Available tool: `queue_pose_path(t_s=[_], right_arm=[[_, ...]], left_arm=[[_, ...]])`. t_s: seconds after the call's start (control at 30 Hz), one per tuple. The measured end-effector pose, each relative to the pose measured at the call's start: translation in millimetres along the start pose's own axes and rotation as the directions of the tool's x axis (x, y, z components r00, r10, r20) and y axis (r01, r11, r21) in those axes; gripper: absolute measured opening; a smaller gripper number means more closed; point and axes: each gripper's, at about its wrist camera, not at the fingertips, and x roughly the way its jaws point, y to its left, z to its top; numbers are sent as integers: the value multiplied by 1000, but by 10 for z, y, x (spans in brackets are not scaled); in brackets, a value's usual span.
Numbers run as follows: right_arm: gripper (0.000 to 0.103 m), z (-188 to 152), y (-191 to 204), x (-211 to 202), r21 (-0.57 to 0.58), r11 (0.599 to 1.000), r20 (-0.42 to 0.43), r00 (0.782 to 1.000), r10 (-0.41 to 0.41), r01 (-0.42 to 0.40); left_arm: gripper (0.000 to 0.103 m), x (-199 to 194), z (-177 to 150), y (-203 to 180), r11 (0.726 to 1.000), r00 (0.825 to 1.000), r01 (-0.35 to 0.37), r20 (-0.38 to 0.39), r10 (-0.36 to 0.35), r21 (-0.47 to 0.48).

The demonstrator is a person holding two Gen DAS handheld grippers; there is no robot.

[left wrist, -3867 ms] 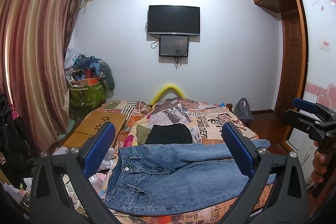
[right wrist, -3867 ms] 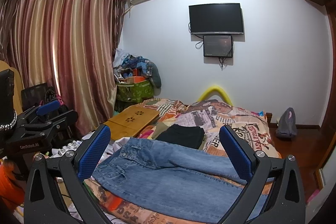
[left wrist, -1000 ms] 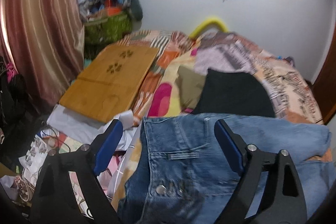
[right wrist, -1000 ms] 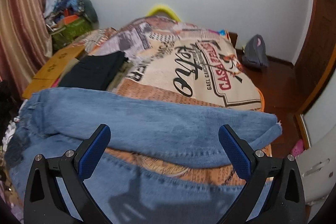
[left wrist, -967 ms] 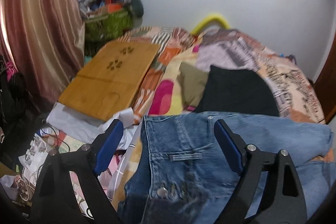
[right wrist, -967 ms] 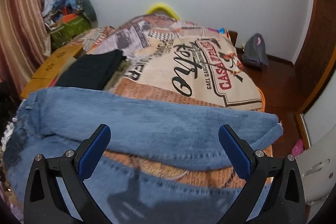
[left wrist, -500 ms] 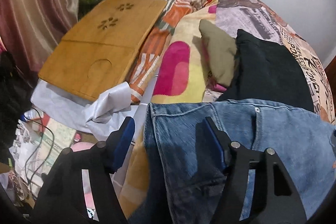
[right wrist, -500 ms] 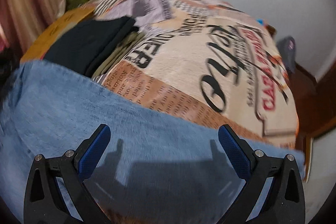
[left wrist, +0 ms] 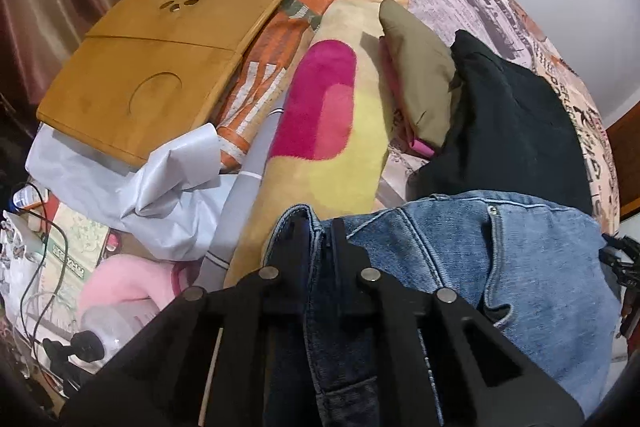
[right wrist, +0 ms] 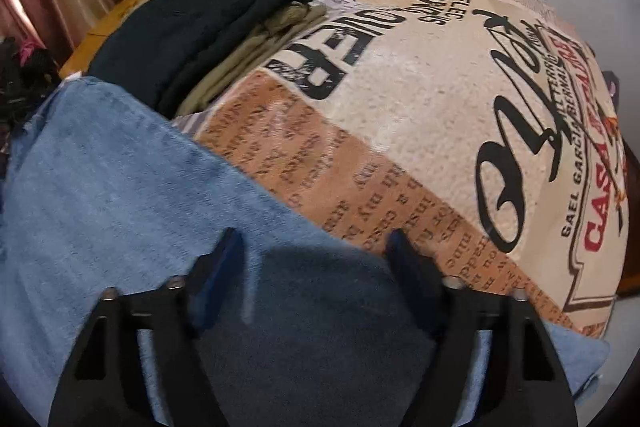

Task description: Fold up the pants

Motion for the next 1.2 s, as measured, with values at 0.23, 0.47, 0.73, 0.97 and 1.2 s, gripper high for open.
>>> queue_pose_path(t_s=[0.23,0.47,0.73,0.97,1.2], right_arm=[[11,-111,124,-98,-19,998,0,998,-66,65],[7,-64,175,-374,34,987,106,981,-161,158],[7,34,145,-976,116,986,246,958,-147,122],[7,-224,342,-1367,120,987,287,948,-136,105],[7,-656,641,-1824,99,992,331,937,-109,80]], left_arm=[[6,-311,-51,-58,1000,998,-6,64,4,22],[6,-758,120,-198,999,987,-22,160,14,46],[6,-1124,83,-422,994,980,-5,198,-18,112],[6,-1536,-197,-419,992,970,-11,242,-20,125],[6,-1954,-601,-353,994,960,5,277,-36,111]])
